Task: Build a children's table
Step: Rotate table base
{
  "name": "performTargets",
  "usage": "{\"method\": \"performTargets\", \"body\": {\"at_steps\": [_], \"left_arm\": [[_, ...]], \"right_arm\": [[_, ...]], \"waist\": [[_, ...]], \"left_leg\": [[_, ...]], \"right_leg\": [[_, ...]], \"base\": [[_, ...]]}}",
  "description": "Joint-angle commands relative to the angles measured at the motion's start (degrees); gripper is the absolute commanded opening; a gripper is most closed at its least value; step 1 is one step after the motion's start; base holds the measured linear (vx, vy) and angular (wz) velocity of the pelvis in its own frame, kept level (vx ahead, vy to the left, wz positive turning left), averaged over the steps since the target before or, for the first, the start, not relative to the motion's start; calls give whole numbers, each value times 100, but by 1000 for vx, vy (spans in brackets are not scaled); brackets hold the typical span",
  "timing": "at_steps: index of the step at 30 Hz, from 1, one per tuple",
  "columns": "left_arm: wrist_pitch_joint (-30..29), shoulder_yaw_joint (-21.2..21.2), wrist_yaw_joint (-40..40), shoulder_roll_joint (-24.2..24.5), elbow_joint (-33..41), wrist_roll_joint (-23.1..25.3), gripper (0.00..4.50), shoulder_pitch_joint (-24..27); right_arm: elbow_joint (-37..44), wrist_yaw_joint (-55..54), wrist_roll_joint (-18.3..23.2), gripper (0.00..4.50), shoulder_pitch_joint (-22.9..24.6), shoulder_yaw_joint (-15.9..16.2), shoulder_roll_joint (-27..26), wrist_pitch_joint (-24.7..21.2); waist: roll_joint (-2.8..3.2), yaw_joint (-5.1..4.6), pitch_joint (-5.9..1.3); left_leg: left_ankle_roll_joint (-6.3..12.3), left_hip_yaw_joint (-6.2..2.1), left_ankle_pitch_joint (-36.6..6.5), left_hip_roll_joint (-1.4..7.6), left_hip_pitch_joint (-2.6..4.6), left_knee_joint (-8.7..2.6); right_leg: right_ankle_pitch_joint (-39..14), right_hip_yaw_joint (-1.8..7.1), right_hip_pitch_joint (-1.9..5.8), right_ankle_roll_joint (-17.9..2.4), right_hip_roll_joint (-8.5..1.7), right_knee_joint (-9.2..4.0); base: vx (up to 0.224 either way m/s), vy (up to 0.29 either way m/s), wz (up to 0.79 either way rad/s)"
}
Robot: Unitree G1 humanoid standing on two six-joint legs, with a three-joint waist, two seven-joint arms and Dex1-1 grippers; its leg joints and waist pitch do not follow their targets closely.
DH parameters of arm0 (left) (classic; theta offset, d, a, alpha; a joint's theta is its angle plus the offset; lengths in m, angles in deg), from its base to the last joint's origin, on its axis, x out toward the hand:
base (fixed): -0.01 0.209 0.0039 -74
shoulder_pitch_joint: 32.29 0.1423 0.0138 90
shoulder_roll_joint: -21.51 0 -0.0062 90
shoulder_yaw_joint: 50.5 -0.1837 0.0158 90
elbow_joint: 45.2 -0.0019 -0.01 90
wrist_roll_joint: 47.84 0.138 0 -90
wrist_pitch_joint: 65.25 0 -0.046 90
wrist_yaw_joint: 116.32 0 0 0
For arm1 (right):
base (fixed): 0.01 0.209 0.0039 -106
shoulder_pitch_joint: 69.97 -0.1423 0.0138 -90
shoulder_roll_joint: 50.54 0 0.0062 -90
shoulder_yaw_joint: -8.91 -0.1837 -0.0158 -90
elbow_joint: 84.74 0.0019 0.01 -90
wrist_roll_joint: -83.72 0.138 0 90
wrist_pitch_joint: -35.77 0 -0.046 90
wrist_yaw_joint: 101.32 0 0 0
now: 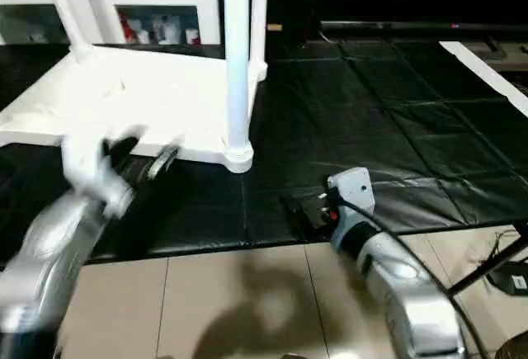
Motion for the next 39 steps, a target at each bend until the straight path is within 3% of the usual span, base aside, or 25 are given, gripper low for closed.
{"method": "performTargets", "body": {"at_steps": [1, 3, 5, 7, 8, 9, 11, 14, 18, 25, 26, 28, 31, 36, 37, 39], "left_arm": [[-167, 20, 157, 25, 348, 94, 447, 56], [-235, 18, 281, -19, 571, 95, 447, 317], [-381, -55, 417, -30, 845, 164, 447, 579], [-377, -96, 434, -37, 900, 223, 447, 625], [-413, -104, 475, -87, 921, 211, 447, 610], [-426, -112, 491, -103, 933, 217, 447, 602], [-441, -134, 512, -125, 950, 231, 447, 587], [-491, -163, 543, -148, 1000, 237, 447, 590], [-567, -189, 570, -150, 1061, 240, 447, 591], [-625, -180, 636, -192, 1061, 251, 447, 527], [-622, -173, 651, -201, 1058, 253, 447, 524], [-586, -160, 695, -207, 1044, 302, 447, 516], [-611, -151, 696, -203, 993, 324, 447, 443], [-594, -178, 699, -146, 923, 427, 447, 359], [-591, -185, 695, -130, 913, 442, 447, 356], [-565, -183, 699, -102, 871, 478, 447, 350]], "right_arm": [[103, -362, 60, 450, -33, -196, -148, -132], [154, -589, -25, 450, -32, -262, -272, -166], [124, -966, -306, 450, -104, -306, -457, 358], [88, -1134, -442, 450, -149, -286, -520, 583], [254, -1267, -7, 450, -189, -473, -851, 158], [285, -1293, 179, 450, -205, -547, -1023, 191], [284, -1351, 22, 450, -202, -491, -1036, 389], [264, -1379, 35, 450, -173, -485, -1111, 567], [248, -1522, 15, 450, -176, -521, -1188, 669], [168, -1518, -22, 450, -262, -548, -1248, 930], [200, -1562, -82, 450, -274, -539, -1184, 821], [233, -1440, -450, 450, -251, -220, -745, 406], [297, -1278, -408, 450, -127, -138, -636, 145], [446, -974, -221, 450, -37, -11, -516, 43], [471, -912, -180, 450, -42, 16, -470, 7], [519, -757, -59, 450, -51, 88, -340, -116]], "waist": [[12, -28, -255], [6, -24, -245], [-32, -40, -248], [-28, -47, -246], [-38, -61, -241], [-45, -59, -248], [-42, -47, -252], [-27, -42, -268], [-19, -48, -276], [-20, -51, -262], [-10, -48, -265], [-23, -48, -272], [-56, -38, -273], [-53, -32, -274], [-19, -31, -273], [-31, -55, -232]], "left_leg": [[63, -108, -1158, 263, 17, -511], [10, -114, -1235, 279, 31, -527], [-38, -115, -1229, 276, 7, -535], [-77, -107, -1229, 261, 7, -535], [-55, -100, -1224, 238, 6, -532], [-33, -110, -1263, 240, 18, -539], [-45, -111, -1187, 232, 6, -544], [-68, -103, -997, 241, -2, -536], [-80, -98, -939, 237, 6, -529], [-106, -96, -1094, 234, 15, -533], [-110, -99, -1072, 231, 16, -532], [-120, -96, -945, 222, 14, -515], [-30, -84, -944, 207, -3, -499], [25, -100, -883, 231, -7, -504], [5, -103, -990, 231, 12, -514], [-64, -108, -1745, 231, 112, -557]], "right_leg": [[-2116, 384, 211, -442, -457, -571], [-2043, 397, 199, -452, -463, -556], [-1951, 408, 209, -391, -461, -535], [-2015, 411, 199, -311, -464, -551], [-2013, 421, 195, -264, -453, -552], [-2018, 415, 198, -222, -441, -552], [-1989, 413, 208, -137, -444, -559], [-1499, 422, 225, -215, -434, -504], [-1233, 425, 240, -334, -428, -470], [-1481, 427, 236, -276, -431, -501], [-1451, 427, 240, -275, -426, -493], [-1266, 427, 261, -269, -406, -473], [-1369, 430, 269, -269, -426, -492], [-1381, 424, 263, -297, -434, -484], [-1489, 416, 269, -297, -429, -485], [-2310, 394, 264, -169, -410, -561]], "base": [[0, 0, 0], [0, 0, 0], [0, 0, 0], [0, 0, 0], [0, 0, 0], [0, 0, 0], [0, 0, 0], [0, 0, 0], [0, 0, 0], [0, 0, 0], [0, 0, 0], [0, 0, 0], [0, 0, 0], [0, 0, 0], [0, 0, 0], [0, 0, 0]]}}
